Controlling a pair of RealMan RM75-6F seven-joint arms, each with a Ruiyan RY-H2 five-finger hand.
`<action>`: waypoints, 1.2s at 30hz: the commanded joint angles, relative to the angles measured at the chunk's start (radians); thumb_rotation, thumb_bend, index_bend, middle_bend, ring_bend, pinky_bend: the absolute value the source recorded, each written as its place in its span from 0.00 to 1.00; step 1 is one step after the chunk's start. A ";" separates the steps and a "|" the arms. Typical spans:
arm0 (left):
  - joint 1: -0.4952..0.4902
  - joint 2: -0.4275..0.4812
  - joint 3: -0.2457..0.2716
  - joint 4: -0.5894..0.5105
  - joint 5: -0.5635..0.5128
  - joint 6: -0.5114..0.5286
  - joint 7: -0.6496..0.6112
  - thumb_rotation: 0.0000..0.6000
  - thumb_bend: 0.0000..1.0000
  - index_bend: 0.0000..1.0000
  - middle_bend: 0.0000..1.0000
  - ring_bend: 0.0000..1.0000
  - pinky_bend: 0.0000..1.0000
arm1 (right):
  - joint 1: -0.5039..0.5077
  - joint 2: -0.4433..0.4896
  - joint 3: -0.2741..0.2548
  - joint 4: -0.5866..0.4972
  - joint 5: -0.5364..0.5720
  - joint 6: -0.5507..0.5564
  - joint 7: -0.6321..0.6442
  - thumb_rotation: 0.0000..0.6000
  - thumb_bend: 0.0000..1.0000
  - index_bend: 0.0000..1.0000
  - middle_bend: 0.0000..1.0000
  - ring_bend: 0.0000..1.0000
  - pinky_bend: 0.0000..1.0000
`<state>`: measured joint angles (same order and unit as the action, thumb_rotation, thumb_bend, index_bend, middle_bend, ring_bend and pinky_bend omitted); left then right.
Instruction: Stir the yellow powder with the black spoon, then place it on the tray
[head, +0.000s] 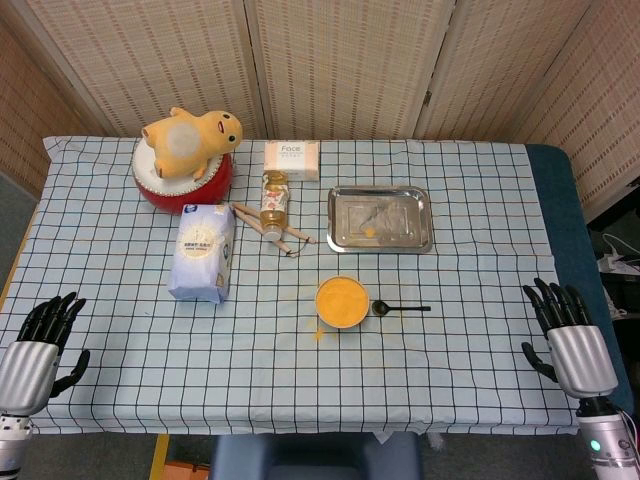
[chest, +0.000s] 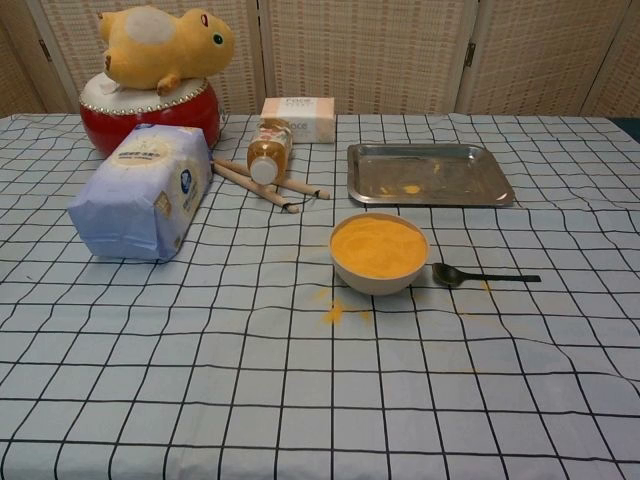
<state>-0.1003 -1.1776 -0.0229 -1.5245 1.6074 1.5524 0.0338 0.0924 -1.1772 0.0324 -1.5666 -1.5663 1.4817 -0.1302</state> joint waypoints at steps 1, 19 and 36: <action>-0.002 0.007 0.002 -0.013 -0.005 -0.007 0.009 1.00 0.43 0.00 0.00 0.00 0.08 | 0.001 0.001 -0.001 -0.004 0.001 -0.003 -0.005 1.00 0.24 0.00 0.00 0.00 0.00; -0.026 0.035 0.021 -0.033 -0.011 -0.077 -0.026 1.00 0.43 0.00 0.00 0.00 0.08 | 0.187 -0.119 0.043 0.010 -0.040 -0.209 -0.090 1.00 0.25 0.29 0.00 0.00 0.00; -0.037 0.066 0.035 -0.035 0.002 -0.095 -0.097 1.00 0.43 0.00 0.00 0.00 0.08 | 0.346 -0.363 0.111 0.174 0.163 -0.415 -0.283 1.00 0.30 0.45 0.00 0.00 0.00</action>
<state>-0.1367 -1.1122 0.0116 -1.5597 1.6085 1.4583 -0.0621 0.4244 -1.5185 0.1373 -1.4142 -1.4186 1.0801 -0.3969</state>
